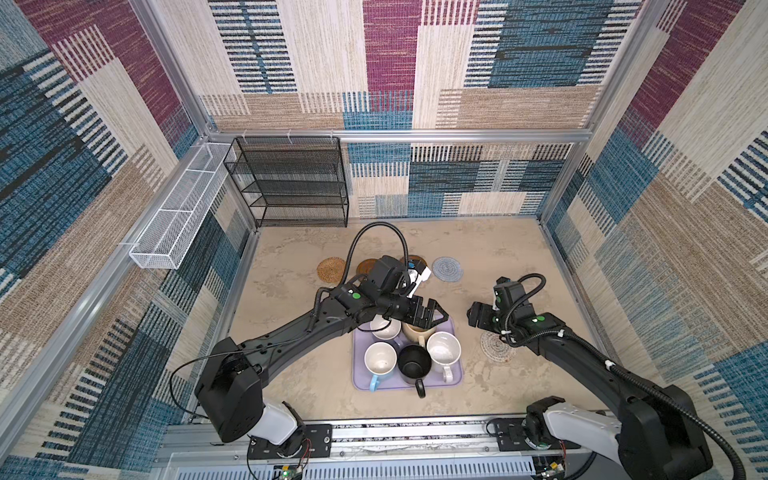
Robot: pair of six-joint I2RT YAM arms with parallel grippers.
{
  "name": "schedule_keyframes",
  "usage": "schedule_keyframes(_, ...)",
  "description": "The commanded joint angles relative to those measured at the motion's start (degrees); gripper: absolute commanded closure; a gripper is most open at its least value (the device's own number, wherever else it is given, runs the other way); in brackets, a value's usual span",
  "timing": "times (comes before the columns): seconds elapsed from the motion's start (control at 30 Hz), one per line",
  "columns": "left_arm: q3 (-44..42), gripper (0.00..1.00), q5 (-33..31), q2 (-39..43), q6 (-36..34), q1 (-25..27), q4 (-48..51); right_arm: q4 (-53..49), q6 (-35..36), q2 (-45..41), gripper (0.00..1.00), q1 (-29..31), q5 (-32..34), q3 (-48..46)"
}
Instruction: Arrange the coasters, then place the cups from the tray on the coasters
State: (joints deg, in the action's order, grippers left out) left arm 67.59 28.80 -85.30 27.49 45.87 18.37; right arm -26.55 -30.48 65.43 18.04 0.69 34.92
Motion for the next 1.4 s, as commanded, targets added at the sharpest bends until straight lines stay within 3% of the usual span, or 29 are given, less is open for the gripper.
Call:
schedule_keyframes(0.0, -0.21, 0.0, 0.13, -0.38, 0.22, 0.56, -1.59, -3.57, -4.98, 0.61, 0.19, 0.15, 1.33, -1.18)
schedule_keyframes(0.3, 0.9, 0.0, -0.04, -1.52, -0.77, 0.63, -0.84, -6.77, -10.2, 3.16, 0.58, 0.61, 4.95, -2.75)
schedule_keyframes(0.5, 1.29, 0.01, -1.13, -1.89, -1.95, 0.54, 0.46, -5.4, -8.16, 8.58, 0.73, 0.59, 4.17, -1.87)
schedule_keyframes(0.7, 1.48, 0.0, -6.11, -0.38, -2.66, -0.41, 3.74, -1.61, -5.66, 12.14, 0.74, 0.01, 3.12, -1.29)
schedule_keyframes(1.37, 3.7, 0.0, -5.36, -4.29, 4.56, -4.67, -3.55, 3.56, 5.09, 33.33, 0.74, -7.83, 1.09, 17.39)
